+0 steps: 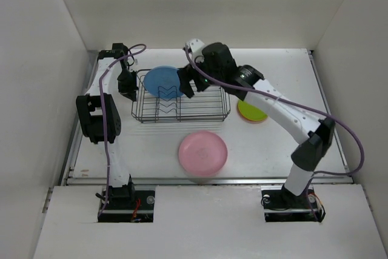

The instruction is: Unload the plates from the dish rack

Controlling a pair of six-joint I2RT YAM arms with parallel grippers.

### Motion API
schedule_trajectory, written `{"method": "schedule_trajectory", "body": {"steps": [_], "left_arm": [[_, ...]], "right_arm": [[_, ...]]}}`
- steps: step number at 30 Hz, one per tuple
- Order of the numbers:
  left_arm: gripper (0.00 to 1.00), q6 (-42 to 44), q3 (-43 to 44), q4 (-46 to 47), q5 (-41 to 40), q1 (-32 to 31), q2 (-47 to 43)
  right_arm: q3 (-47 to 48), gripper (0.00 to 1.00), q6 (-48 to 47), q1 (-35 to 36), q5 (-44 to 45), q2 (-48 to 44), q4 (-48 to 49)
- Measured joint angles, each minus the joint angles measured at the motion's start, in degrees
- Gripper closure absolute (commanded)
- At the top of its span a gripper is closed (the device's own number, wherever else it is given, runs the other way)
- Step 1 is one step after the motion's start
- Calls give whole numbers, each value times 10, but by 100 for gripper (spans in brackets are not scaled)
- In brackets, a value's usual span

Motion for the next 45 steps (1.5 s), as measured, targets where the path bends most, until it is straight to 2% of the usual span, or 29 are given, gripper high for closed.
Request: {"method": "schedule_trajectory", "body": {"steps": [4, 6, 8, 9, 11, 15, 16, 17, 19, 23, 30, 34, 40, 45], "left_arm": [[100, 0, 0, 0, 0, 0, 0], [100, 0, 0, 0, 0, 0, 0], [100, 0, 0, 0, 0, 0, 0], [100, 0, 0, 0, 0, 0, 0], [100, 0, 0, 0, 0, 0, 0], [100, 0, 0, 0, 0, 0, 0], [100, 0, 0, 0, 0, 0, 0], [100, 1, 0, 0, -2, 0, 0], [100, 9, 1, 3, -14, 3, 0], [100, 19, 1, 5, -15, 7, 0], [100, 26, 1, 3, -7, 7, 0], [100, 23, 1, -1, 0, 5, 1], [100, 3, 2, -3, 0, 4, 2], [100, -3, 5, -5, 2, 7, 2]], "right_arm": [[198, 8, -11, -10, 61, 151, 43], [267, 8, -12, -18, 68, 229, 64], [282, 10, -10, -28, 75, 283, 76], [282, 16, -9, -33, 76, 306, 75], [282, 21, -8, -40, 72, 348, 74], [275, 59, -6, -48, 49, 390, 65], [271, 83, -9, -48, 49, 390, 63], [271, 92, -22, -47, 59, 390, 70], [271, 100, -37, -50, 53, 384, 76], [266, 100, -46, -42, 69, 367, 72], [163, 100, -52, -38, 125, 280, 93], [151, 100, -45, -36, 153, 237, 116], [142, 100, -16, -42, 177, 121, 171], [89, 100, -3, -42, 188, 22, 183]]}}
